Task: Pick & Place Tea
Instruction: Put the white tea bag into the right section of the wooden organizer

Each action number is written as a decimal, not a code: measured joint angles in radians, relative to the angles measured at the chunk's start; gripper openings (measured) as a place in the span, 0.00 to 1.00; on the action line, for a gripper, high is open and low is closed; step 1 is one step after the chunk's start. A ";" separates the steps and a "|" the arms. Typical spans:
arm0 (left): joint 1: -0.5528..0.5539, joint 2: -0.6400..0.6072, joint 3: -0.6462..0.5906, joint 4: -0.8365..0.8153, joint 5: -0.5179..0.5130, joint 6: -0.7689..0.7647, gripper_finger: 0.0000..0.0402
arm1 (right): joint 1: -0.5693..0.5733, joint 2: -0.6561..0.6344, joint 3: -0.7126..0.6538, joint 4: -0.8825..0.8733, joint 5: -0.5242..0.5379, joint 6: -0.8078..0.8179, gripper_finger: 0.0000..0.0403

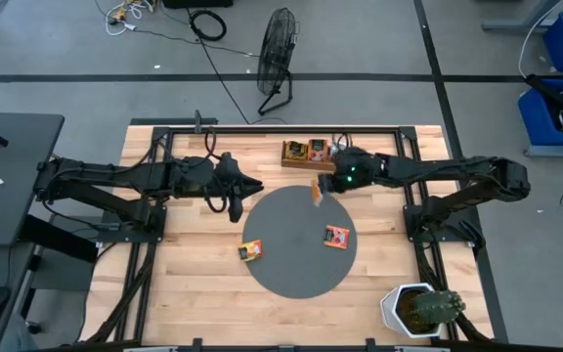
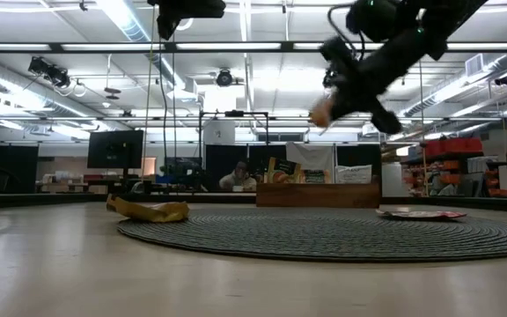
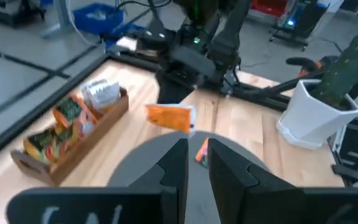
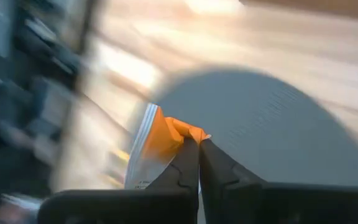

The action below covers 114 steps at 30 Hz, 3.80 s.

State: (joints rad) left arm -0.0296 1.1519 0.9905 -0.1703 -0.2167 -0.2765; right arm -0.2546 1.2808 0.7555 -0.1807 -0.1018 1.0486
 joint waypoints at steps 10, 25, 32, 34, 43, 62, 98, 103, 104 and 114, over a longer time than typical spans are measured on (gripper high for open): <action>0.000 0.000 0.000 0.054 -0.133 0.123 0.21 | 0.001 0.008 0.001 0.492 0.182 0.364 0.00; 0.000 0.043 0.000 0.213 -0.251 0.512 0.65 | 0.076 0.018 0.001 0.688 0.372 0.555 0.00; 0.000 0.136 0.000 0.381 -0.296 0.643 0.67 | 0.096 0.061 0.003 0.776 0.410 0.570 0.00; 0.000 0.158 0.000 0.398 -0.328 0.661 0.66 | 0.100 0.061 0.003 0.785 0.429 0.571 0.00; 0.013 0.244 0.000 0.576 -0.368 0.692 0.63 | 0.103 0.060 0.025 0.791 0.435 0.561 0.00; 0.033 0.264 0.000 0.675 -0.367 0.681 0.49 | 0.103 0.060 0.069 0.738 0.416 0.526 0.00; 0.031 0.317 0.000 0.673 -0.357 0.600 0.01 | 0.111 0.060 0.069 0.703 0.362 0.451 0.04; 0.033 0.311 0.001 0.588 -0.374 0.507 0.01 | 0.110 0.060 0.069 0.709 0.258 0.362 0.17; 0.033 0.311 0.001 0.567 -0.375 0.481 0.01 | 0.104 0.060 0.069 0.708 0.216 0.334 0.20; 0.032 0.231 0.000 0.233 -0.288 0.191 0.00 | 0.091 0.032 0.069 0.658 -0.005 0.162 0.38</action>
State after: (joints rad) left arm 0.0029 1.3833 0.9905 0.0630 -0.5050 -0.0860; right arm -0.1632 1.3133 0.8242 0.4770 -0.1068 1.2103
